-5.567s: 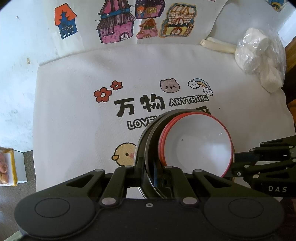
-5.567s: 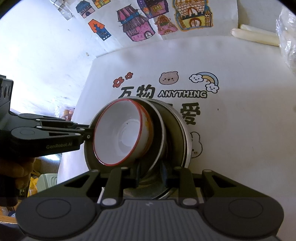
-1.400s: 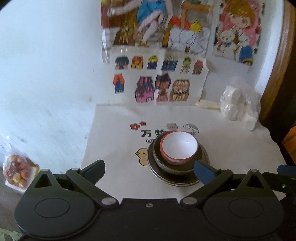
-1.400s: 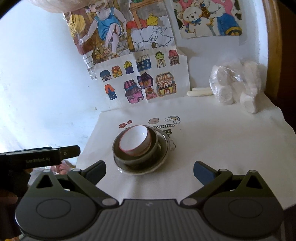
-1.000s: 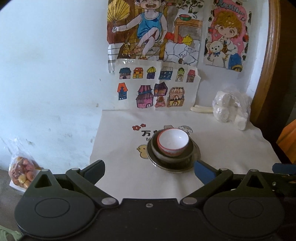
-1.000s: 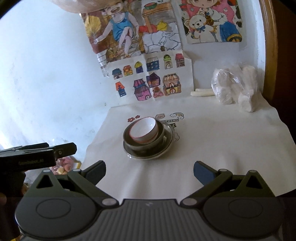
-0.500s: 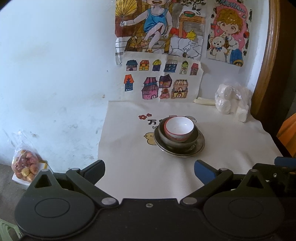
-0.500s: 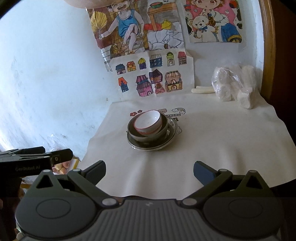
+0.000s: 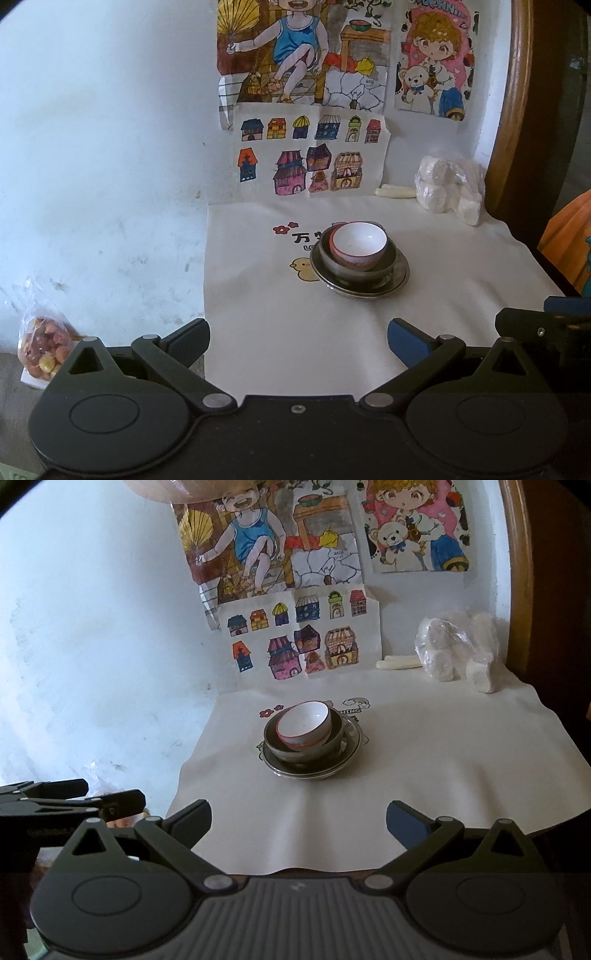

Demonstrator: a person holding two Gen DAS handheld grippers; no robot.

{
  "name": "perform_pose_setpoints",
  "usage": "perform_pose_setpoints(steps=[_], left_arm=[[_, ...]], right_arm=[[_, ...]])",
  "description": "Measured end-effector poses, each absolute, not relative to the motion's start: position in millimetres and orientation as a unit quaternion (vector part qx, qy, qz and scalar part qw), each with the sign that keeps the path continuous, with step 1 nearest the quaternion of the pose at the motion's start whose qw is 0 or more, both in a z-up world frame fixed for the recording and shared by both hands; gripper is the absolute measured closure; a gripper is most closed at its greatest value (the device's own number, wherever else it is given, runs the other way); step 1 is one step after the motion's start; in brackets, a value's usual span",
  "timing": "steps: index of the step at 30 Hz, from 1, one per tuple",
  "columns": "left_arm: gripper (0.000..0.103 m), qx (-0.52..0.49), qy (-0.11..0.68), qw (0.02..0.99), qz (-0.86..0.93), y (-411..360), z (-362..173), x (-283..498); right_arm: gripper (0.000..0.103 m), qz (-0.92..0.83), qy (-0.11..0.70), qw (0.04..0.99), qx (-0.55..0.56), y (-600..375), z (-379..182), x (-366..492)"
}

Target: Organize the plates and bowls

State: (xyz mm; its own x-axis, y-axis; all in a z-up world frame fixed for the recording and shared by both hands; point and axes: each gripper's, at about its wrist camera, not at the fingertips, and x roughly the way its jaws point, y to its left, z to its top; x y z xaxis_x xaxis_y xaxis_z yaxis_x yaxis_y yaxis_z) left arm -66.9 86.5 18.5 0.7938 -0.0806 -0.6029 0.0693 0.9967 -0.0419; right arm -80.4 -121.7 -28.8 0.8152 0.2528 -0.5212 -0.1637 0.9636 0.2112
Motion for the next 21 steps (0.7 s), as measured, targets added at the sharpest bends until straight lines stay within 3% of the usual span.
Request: perform_pose_setpoints(steps=[21], left_arm=[[0.001,-0.009,0.322,0.945,-0.06,96.6,15.9,-67.1]], right_arm=[[0.0,0.087,0.284,0.952,0.073,-115.8,-25.6,-88.3]])
